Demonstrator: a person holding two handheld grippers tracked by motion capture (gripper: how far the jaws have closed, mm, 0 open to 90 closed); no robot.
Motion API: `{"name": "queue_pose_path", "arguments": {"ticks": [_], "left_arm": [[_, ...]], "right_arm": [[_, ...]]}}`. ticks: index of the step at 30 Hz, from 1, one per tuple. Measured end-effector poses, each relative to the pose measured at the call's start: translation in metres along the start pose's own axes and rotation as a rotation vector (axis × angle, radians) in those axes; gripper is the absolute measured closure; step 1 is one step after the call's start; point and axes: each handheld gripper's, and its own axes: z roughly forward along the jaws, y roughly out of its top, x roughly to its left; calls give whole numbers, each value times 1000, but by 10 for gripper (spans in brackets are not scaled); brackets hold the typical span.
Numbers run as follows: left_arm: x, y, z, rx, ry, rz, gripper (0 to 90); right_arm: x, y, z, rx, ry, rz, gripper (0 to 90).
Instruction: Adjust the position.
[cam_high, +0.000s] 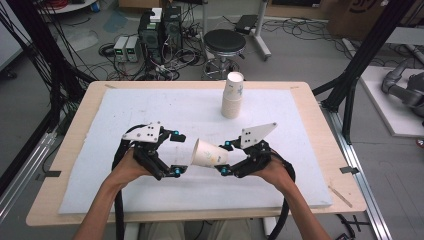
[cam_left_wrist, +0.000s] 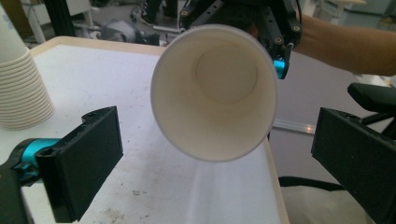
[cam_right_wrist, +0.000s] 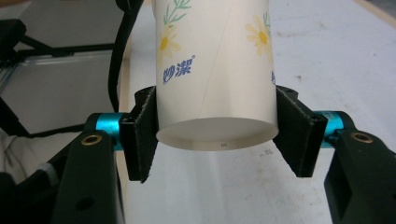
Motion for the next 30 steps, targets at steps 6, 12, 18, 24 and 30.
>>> {"name": "queue_pose_path", "arguments": {"ticks": [6, 12, 18, 24, 30], "left_arm": [[-1, -17, -1, -40, 11, -26, 19], [-2, -30, 2, -95, 9, -34, 20], [-3, -32, 6, -112, -5, -34, 19], [-2, -31, 13, -123, -17, -32, 20], [-3, -23, 27, -141, -50, -25, 20]], "right_arm": [[2, -10, 3, -77, 2, 20, 382], [4, -23, 11, -165, 14, 29, 382], [6, -30, 16, -226, 24, 34, 382], [7, -31, 21, -253, 41, 27, 382], [7, -31, 23, -273, 53, 23, 382]]}}
